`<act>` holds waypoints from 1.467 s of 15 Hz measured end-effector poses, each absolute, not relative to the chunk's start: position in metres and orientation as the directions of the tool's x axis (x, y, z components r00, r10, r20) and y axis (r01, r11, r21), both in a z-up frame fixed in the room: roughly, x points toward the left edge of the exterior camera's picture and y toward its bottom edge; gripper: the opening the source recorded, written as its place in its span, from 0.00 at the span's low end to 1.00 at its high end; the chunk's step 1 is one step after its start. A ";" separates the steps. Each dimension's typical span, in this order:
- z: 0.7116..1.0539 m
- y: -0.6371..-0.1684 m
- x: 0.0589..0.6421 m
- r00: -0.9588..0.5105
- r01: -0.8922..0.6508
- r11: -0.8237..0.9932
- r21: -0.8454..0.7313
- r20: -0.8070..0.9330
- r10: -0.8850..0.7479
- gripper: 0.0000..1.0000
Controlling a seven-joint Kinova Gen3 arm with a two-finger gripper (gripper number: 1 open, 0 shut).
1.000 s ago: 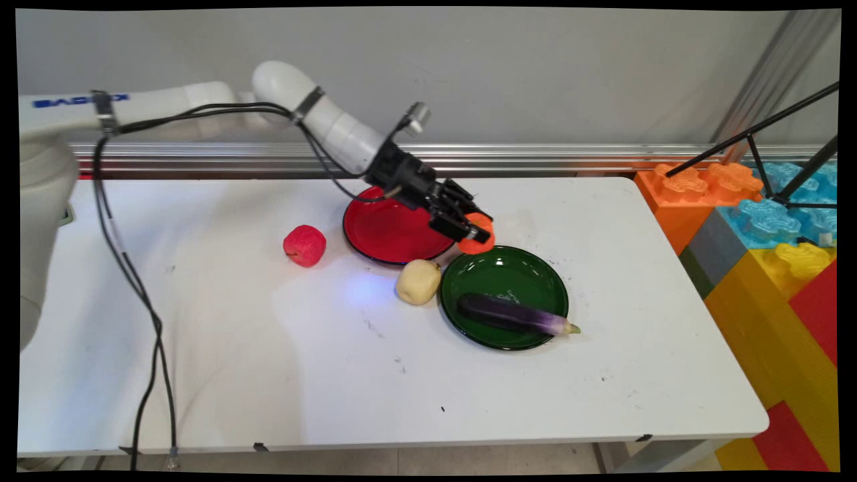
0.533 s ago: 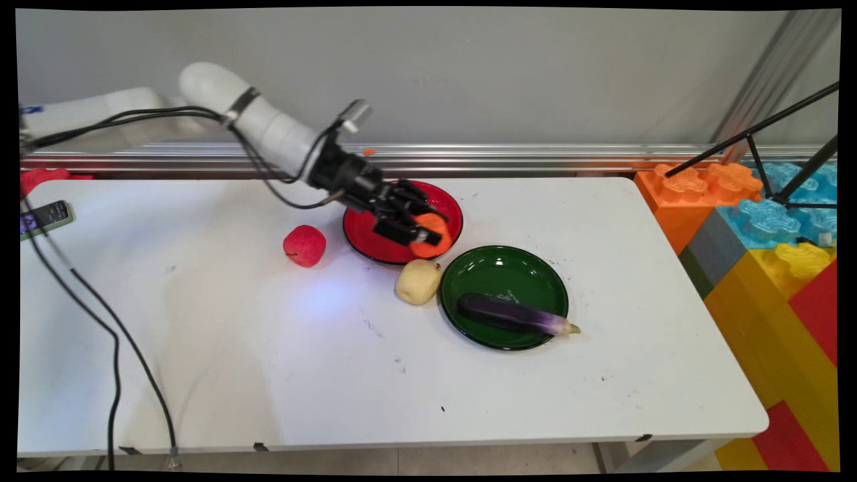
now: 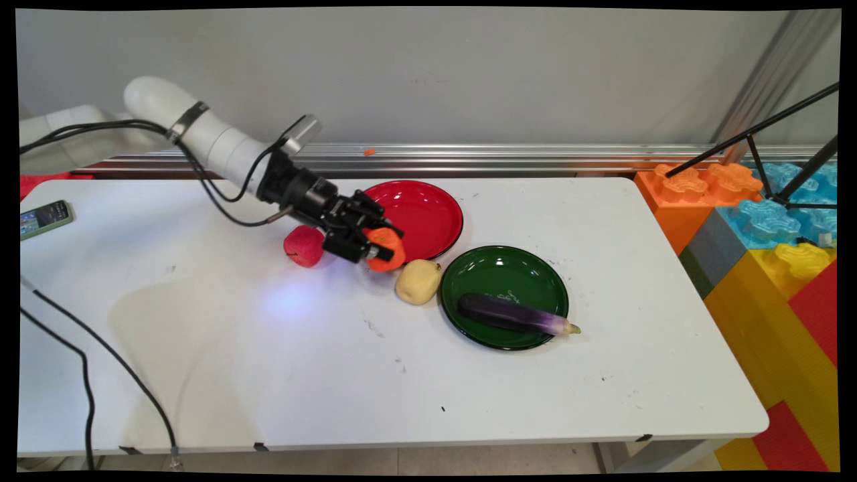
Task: Place the picked object on the table
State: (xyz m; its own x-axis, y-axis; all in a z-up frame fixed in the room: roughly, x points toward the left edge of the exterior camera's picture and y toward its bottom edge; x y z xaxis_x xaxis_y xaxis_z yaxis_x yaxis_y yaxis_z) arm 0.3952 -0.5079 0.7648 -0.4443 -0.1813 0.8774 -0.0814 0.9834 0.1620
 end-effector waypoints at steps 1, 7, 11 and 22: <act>0.760 -0.505 0.400 -0.447 -0.082 0.984 0.159 0.877 -0.179 0.00; 0.731 -0.499 0.412 -0.453 -0.095 0.985 0.145 0.874 -0.173 0.00; 0.714 -0.498 0.415 -0.454 -0.101 0.986 0.135 0.875 -0.166 0.00; 0.683 -0.492 0.425 -0.467 -0.109 0.985 0.134 0.868 -0.170 0.00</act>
